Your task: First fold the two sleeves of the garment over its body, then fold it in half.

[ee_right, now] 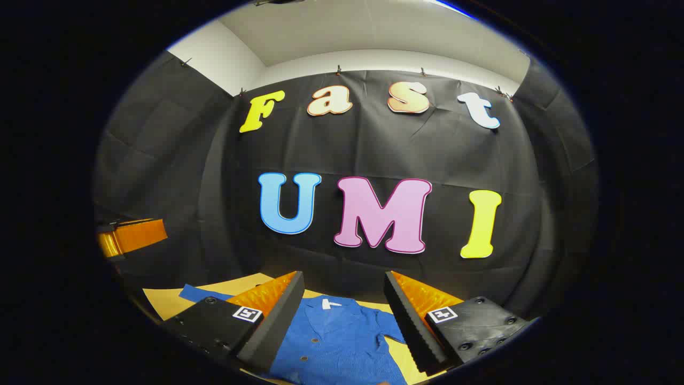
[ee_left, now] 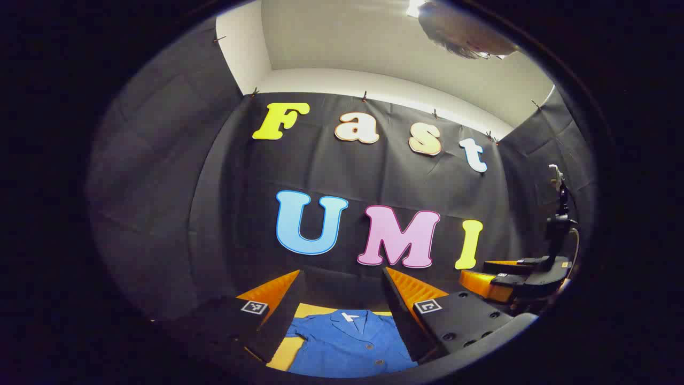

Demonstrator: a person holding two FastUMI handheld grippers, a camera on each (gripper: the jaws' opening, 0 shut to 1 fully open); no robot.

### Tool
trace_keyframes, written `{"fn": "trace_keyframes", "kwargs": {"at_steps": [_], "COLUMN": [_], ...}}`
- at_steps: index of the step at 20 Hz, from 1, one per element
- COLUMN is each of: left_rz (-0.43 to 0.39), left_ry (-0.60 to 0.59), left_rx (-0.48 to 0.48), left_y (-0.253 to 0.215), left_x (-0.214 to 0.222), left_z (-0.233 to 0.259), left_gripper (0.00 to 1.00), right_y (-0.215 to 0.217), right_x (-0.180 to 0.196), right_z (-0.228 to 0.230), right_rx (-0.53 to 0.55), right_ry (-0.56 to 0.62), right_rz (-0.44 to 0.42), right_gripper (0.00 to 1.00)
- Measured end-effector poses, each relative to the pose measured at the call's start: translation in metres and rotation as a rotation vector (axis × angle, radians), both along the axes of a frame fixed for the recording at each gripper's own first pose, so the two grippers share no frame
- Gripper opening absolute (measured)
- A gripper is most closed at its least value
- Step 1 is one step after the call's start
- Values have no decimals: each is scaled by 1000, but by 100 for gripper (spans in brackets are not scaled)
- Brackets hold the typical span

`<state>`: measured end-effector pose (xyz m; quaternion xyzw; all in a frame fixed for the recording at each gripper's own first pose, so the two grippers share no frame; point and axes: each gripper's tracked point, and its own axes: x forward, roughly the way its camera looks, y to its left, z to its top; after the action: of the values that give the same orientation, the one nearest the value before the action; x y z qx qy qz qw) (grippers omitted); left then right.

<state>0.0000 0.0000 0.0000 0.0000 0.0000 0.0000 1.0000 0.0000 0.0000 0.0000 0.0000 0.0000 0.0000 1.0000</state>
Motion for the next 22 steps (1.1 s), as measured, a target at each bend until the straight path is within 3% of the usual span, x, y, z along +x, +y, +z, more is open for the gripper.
{"fn": "trace_keyframes", "kwargs": {"at_steps": [5, 6, 10, 14, 16, 22], "left_rz": [-59, -77, -126, -128, -123, -104], "left_ry": [-2, 7, 10, 40, 45, 25], "left_rx": [48, 58, 62, -1, -4, 5], "left_y": [5, 5, 6, 13, 19, 32], "left_x": [-7, -8, -15, -17, -16, -6], "left_z": [5, 6, 7, 0, 1, 2], "left_gripper": [81, 81, 81, 82, 81, 82], "right_y": [14, 18, 36, 48, 52, 58], "right_x": [-16, -17, -22, -24, -23, -18], "right_z": [18, 18, 26, 36, 40, 41], "right_rx": [-13, -15, -15, -21, -24, -33], "right_ry": [-20, -19, -28, -54, -66, -76], "right_rz": [-58, -65, -63, -61, -59, -65], "right_gripper": [92, 96, 92, 96, 92, 96]}}
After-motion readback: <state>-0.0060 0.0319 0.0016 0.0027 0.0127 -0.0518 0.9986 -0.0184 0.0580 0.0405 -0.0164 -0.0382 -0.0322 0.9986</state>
